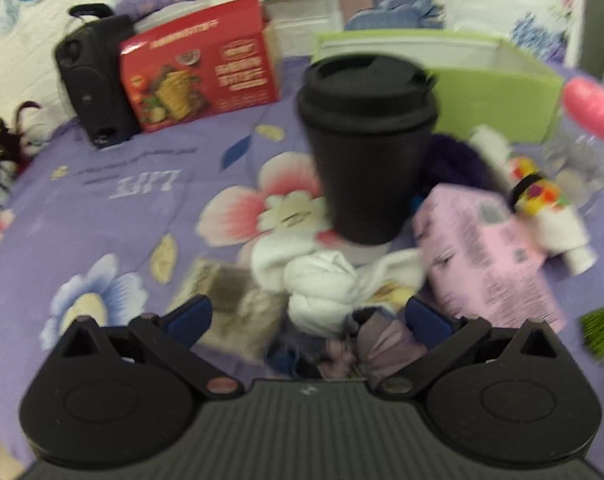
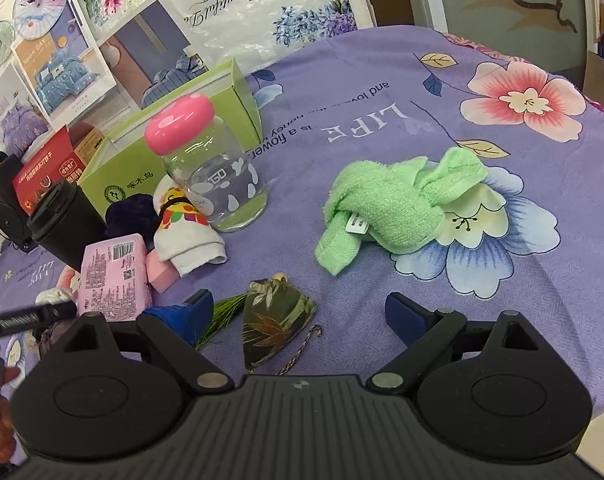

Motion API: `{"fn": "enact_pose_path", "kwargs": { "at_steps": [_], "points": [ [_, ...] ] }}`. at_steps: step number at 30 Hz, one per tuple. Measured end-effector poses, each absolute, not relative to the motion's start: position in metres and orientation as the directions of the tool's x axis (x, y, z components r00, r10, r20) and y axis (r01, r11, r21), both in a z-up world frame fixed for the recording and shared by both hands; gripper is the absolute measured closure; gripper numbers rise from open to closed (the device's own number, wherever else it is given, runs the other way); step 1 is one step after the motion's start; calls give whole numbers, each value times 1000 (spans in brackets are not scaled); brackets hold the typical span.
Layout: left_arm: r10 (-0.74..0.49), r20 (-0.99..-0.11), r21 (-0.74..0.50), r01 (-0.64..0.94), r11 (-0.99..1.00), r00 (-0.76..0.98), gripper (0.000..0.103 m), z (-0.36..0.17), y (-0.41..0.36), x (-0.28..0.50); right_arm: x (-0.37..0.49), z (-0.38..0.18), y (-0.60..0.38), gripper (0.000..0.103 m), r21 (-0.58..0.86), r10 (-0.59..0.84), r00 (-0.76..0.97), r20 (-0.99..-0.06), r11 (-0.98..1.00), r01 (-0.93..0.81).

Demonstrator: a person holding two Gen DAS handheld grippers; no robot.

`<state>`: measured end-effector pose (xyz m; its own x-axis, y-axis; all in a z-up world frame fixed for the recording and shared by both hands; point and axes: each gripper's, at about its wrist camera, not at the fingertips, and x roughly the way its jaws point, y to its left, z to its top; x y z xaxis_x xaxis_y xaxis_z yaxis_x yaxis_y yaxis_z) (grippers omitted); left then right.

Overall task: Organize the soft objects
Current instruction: 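Move the left gripper to the pink tied cloth bundle while the right approaches the green floral pouch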

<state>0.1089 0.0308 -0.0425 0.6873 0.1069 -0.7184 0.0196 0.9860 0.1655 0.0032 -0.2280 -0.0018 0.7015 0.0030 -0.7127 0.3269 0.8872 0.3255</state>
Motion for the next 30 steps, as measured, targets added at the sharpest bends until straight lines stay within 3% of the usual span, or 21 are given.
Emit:
{"fn": "enact_pose_path", "kwargs": {
  "at_steps": [6, 14, 20, 30],
  "points": [
    [60, -797, 87, 15, 996, 601, 0, -56, 78, 59, 3, -2, -237, 23, 341, 5, 713, -701, 881, 329],
    [-81, -725, 13, 131, 991, 684, 0, -27, 95, 14, -3, -10, -238, 23, 350, 26, 701, -713, 879, 323],
    [-89, -776, 62, 216, 975, 624, 0, -59, 74, 27, -2, -11, -216, 23, 305, 54, 690, -722, 920, 247],
    [-137, -783, -8, 210, 978, 607, 0, -76, 82, 35, 25, -22, -204, 21, 272, 31, 697, -717, 932, 239]
  ]
}}
